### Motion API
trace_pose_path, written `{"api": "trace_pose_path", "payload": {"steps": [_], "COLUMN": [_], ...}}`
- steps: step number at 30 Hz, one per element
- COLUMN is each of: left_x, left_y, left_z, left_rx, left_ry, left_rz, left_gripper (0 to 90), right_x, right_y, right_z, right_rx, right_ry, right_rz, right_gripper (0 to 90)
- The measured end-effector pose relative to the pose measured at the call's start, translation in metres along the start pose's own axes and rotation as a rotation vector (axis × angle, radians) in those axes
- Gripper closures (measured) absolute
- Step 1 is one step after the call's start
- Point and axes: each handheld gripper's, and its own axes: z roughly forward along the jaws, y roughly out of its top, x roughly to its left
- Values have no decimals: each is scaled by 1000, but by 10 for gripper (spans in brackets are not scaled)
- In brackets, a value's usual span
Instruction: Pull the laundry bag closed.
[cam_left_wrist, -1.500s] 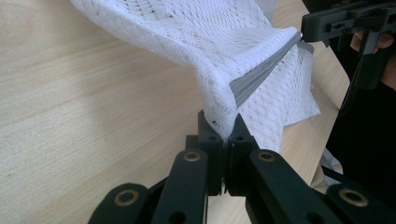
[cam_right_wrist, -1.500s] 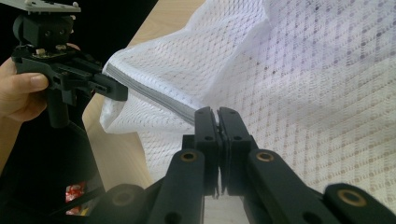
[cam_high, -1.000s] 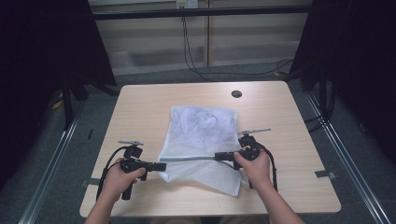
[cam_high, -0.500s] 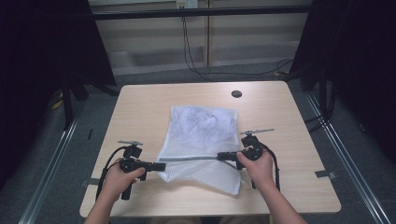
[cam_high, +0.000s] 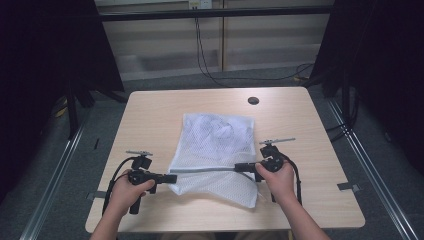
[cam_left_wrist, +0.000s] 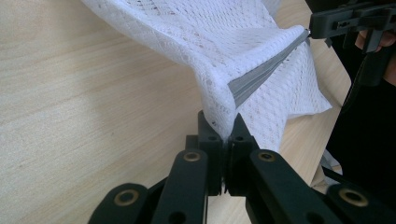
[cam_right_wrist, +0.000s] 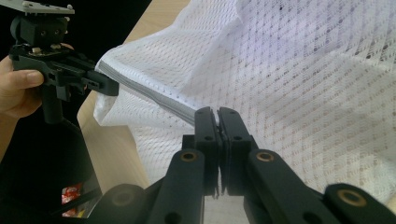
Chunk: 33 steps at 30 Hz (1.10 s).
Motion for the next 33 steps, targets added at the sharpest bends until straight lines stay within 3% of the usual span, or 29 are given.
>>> {"api": "trace_pose_path", "payload": {"steps": [33], "left_x": [1], "left_y": [-2], "left_z": [-2], "left_rx": [2], "left_ry": [19], "left_rz": [-3], "left_gripper": [882], "right_x": [-7], "right_y": [-3], "right_z": [-6], "right_rx": [-5], "right_ry": [14], "right_rz": [22], "right_gripper": [880]}}
